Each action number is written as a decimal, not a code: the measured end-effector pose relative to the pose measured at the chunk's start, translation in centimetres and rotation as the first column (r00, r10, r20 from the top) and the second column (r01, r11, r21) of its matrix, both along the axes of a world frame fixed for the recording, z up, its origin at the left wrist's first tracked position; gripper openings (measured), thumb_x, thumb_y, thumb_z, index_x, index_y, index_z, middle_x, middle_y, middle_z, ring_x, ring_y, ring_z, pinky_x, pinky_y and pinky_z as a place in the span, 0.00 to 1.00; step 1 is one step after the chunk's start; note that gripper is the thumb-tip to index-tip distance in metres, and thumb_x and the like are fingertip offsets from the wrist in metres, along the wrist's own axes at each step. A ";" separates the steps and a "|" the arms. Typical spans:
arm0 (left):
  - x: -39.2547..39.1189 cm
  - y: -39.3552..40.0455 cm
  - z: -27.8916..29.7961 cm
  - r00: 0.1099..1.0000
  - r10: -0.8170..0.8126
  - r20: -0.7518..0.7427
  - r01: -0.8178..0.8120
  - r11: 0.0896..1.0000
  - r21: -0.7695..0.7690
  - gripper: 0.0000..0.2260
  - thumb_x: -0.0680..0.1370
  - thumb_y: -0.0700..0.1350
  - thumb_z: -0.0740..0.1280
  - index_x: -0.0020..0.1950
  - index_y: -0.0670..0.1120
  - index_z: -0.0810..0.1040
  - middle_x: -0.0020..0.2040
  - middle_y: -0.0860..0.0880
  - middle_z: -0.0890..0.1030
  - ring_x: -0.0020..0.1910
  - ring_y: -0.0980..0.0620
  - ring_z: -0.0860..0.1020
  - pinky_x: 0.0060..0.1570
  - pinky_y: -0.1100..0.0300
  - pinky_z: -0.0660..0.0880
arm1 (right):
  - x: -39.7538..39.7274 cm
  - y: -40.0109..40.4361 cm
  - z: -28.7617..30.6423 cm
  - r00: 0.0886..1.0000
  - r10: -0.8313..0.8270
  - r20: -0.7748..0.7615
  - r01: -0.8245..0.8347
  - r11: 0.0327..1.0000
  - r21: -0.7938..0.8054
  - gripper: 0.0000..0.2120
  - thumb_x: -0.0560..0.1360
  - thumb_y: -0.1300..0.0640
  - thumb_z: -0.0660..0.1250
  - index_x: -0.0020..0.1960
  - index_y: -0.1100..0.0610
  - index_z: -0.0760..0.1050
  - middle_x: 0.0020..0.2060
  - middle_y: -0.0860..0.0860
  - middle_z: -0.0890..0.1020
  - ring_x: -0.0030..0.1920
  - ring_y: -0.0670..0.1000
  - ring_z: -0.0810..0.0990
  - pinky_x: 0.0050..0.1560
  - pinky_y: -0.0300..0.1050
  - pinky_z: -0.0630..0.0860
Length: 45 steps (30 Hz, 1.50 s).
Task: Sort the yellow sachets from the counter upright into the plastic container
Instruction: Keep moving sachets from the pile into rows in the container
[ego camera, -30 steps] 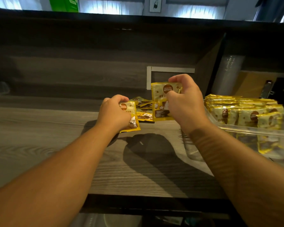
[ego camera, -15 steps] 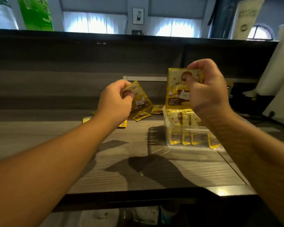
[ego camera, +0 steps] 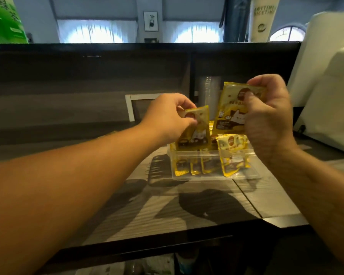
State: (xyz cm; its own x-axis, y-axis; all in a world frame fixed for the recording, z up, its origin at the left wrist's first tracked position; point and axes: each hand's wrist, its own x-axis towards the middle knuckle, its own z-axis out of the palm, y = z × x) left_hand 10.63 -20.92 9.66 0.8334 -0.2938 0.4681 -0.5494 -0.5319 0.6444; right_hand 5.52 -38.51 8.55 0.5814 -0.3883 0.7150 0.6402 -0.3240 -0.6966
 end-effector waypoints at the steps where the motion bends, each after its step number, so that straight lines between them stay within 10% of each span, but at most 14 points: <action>1: 0.2 -0.2 -0.1 1.000 0.021 0.009 -0.021 0.998 0.054 0.10 0.75 0.44 0.74 0.54 0.52 0.81 0.49 0.53 0.80 0.51 0.53 0.78 0.49 0.57 0.80 | 0.1 -0.2 -0.2 1.000 -0.003 -0.015 0.002 1.000 -0.013 0.13 0.79 0.63 0.60 0.48 0.44 0.70 0.47 0.46 0.76 0.52 0.53 0.80 0.47 0.58 0.82; 10: 0.0 -0.6 -1.2 0.971 0.092 0.221 -0.201 0.813 0.547 0.15 0.72 0.56 0.75 0.55 0.54 0.80 0.51 0.53 0.80 0.50 0.53 0.78 0.43 0.58 0.77 | 0.7 -1.0 -1.0 0.983 -0.109 -0.150 0.049 0.935 -0.352 0.06 0.78 0.59 0.67 0.50 0.49 0.73 0.46 0.41 0.74 0.48 0.45 0.78 0.41 0.39 0.80; 24: -0.3 1.5 -1.4 0.989 0.058 0.135 -0.111 0.895 0.433 0.12 0.76 0.48 0.73 0.59 0.53 0.79 0.53 0.53 0.80 0.51 0.53 0.78 0.51 0.55 0.80 | 1.9 0.2 -1.5 0.936 -0.277 -0.219 0.047 0.713 -0.699 0.10 0.74 0.57 0.71 0.47 0.44 0.73 0.45 0.42 0.73 0.45 0.43 0.73 0.37 0.29 0.65; 33: 0.2 5.2 -2.5 0.968 0.167 0.189 -0.212 0.945 0.250 0.10 0.79 0.43 0.67 0.59 0.53 0.79 0.50 0.54 0.78 0.47 0.54 0.77 0.45 0.58 0.78 | 1.5 2.3 -0.8 0.898 -0.361 -0.252 0.006 0.583 -0.813 0.02 0.73 0.53 0.70 0.46 0.46 0.79 0.51 0.47 0.74 0.52 0.49 0.73 0.47 0.45 0.74; 45: 3.1 16.4 -6.9 0.862 0.499 0.083 -0.492 0.788 0.370 0.12 0.78 0.49 0.67 0.61 0.54 0.79 0.57 0.51 0.78 0.54 0.50 0.76 0.51 0.51 0.77 | 3.9 14.5 -0.9 0.968 -0.164 -0.190 -0.063 0.575 -0.816 0.04 0.76 0.55 0.67 0.46 0.46 0.77 0.51 0.47 0.74 0.54 0.49 0.72 0.52 0.44 0.75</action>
